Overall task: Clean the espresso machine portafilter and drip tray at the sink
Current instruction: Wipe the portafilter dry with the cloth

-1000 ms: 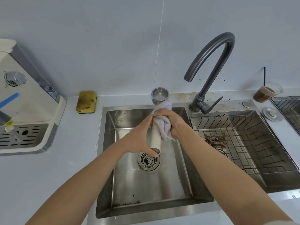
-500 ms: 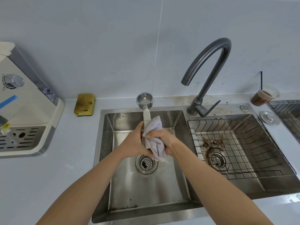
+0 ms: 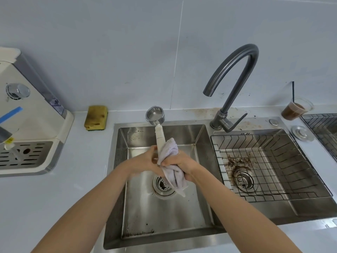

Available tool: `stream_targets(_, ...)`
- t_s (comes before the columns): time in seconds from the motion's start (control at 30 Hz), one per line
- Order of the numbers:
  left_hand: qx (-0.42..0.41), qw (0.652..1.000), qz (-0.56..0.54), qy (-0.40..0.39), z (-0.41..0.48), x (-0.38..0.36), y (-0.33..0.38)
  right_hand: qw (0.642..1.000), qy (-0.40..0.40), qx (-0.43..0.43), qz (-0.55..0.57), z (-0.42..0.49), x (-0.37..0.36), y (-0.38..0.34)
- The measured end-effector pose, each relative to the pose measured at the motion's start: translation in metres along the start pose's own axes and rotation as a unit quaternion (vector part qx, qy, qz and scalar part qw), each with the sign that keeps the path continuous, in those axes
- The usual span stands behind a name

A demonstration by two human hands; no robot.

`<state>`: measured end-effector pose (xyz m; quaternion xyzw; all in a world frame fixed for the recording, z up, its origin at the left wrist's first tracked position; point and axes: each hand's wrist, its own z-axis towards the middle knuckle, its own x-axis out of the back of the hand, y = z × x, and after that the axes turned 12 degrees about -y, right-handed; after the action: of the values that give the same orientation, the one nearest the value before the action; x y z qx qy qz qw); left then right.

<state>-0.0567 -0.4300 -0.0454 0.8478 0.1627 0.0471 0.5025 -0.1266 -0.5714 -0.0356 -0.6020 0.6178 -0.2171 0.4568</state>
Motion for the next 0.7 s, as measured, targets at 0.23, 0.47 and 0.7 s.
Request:
stream_targets(0.23, -0.044, 0.955, -0.278, 0.089, 0.009, 0.011, 0.003, 0.995, -0.096, 0.015, 0.000, -0.004, -0.004, -0.008)
stream_targets(0.47, -0.035, 0.917, -0.325, 0.230, 0.026, 0.004, 0.014, 0.998, -0.063, 0.016, 0.001, 0.005, -0.011, 0.002)
stream_targets(0.7, -0.056, 0.868, -0.364, 0.333, 0.023, 0.021, 0.007, 0.996, -0.019, -0.028, -0.079, 0.008, 0.002, 0.001)
